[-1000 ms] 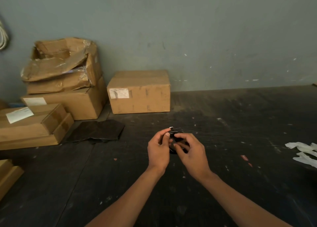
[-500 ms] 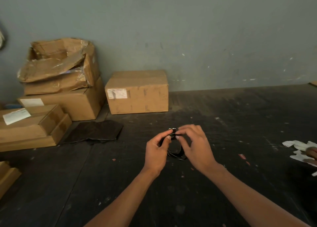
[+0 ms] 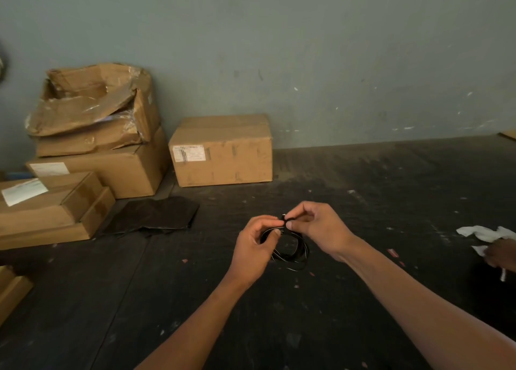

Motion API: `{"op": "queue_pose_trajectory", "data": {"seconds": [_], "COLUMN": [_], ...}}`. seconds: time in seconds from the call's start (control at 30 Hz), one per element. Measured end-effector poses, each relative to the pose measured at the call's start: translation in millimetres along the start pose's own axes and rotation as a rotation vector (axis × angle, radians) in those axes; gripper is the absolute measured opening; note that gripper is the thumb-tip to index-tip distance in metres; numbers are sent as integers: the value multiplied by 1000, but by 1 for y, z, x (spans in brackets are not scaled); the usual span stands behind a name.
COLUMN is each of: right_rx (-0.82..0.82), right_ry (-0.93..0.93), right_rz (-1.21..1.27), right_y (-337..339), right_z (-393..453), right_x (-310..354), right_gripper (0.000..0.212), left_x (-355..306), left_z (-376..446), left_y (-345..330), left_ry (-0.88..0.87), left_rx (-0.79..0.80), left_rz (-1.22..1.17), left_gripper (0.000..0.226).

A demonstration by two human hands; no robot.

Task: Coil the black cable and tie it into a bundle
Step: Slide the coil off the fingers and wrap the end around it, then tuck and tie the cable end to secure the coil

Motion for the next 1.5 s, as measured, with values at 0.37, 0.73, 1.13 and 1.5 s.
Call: {"op": "queue_pose_trajectory", "data": {"seconds": [0.37,0.73,1.13,1.5], "right_rx": [-22,-64,-170,-170], "right_ry": [21,-9,-115,-374], "right_rz": [91,161,369,826], "right_y": [1,8,15,20], "right_z": [-7,-4,4,-3], "right_x": [11,9,-3,-49], "right_gripper": [25,24,16,9], "left_x": [1,-1,15,19], "left_z": [1,9,9,-3], "left_y": [-2,-5,-11,-28], "left_ry": [11,9,215,417], "left_rx": [16,38,-151,-85], "left_rz": [-68,7,-357,-579], "left_gripper": [11,19,16,19]}}
Point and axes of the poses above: each hand's wrist, its own z-axis towards the middle knuckle, its own y-axis out of the back of the hand, x = y × z, the point moved 4 cm from there along z, towards the middle knuckle, and after that the axes turned 10 degrees about -y, right-handed, at the moved point
